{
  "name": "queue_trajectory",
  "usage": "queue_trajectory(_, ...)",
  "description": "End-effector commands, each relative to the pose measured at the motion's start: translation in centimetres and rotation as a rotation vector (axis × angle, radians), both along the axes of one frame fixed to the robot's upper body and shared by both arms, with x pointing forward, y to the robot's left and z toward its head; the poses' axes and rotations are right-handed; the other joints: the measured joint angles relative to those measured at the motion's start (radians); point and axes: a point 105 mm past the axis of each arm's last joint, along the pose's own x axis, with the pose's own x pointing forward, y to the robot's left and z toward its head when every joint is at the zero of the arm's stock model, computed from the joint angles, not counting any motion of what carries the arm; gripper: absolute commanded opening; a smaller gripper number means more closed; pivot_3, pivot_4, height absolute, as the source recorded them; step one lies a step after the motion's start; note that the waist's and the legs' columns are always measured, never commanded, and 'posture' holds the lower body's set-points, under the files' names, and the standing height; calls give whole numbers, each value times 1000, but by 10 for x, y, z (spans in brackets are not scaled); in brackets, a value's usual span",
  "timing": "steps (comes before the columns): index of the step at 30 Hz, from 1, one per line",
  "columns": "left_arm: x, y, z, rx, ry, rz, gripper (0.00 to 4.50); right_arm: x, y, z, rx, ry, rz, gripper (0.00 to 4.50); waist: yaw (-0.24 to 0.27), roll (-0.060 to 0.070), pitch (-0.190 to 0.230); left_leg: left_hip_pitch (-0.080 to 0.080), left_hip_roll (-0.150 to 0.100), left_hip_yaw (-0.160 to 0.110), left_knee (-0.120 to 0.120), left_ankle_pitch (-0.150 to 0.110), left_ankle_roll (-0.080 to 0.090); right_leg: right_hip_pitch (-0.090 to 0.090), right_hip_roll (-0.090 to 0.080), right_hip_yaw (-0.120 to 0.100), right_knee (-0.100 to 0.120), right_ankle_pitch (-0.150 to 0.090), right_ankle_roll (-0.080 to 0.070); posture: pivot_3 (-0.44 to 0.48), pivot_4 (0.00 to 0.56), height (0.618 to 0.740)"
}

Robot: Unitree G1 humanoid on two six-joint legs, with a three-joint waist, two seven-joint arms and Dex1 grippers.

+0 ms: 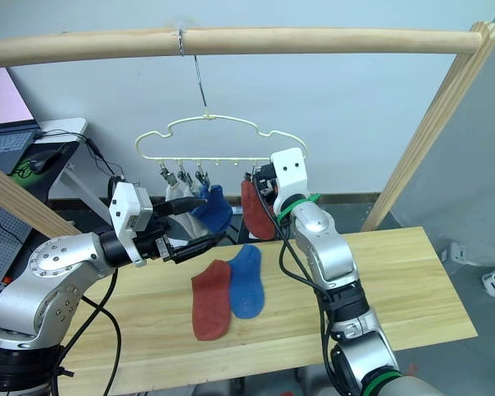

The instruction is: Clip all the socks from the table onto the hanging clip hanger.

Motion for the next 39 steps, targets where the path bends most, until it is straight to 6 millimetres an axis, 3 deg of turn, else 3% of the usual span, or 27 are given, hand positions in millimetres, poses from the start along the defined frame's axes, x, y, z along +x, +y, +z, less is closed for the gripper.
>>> queue_trajectory(1,-4,-3,8,3,-48,-12,4500,-1,5,19,27,-69,5,2128,0,0,0,0,0,0,0,0,0,0,0,0,0,0,0,-30,162,740)
queue_trajectory(7,-6,-3,7,4,-43,-11,4500,-1,7,19,36,-68,-3,2128,0,0,0,0,0,0,0,0,0,0,0,0,0,0,0,-25,163,740)
queue_trajectory(25,-6,-2,6,-11,-30,-9,4500,-9,-16,18,51,-85,-167,2128,0,0,0,0,0,-1,0,0,0,0,0,0,1,0,0,-34,160,740)
queue_trajectory(39,-4,-2,7,-10,-33,-8,4500,-13,-14,13,113,-5,-162,2128,0,0,0,0,0,-1,0,0,0,0,0,0,1,0,0,-35,156,740)
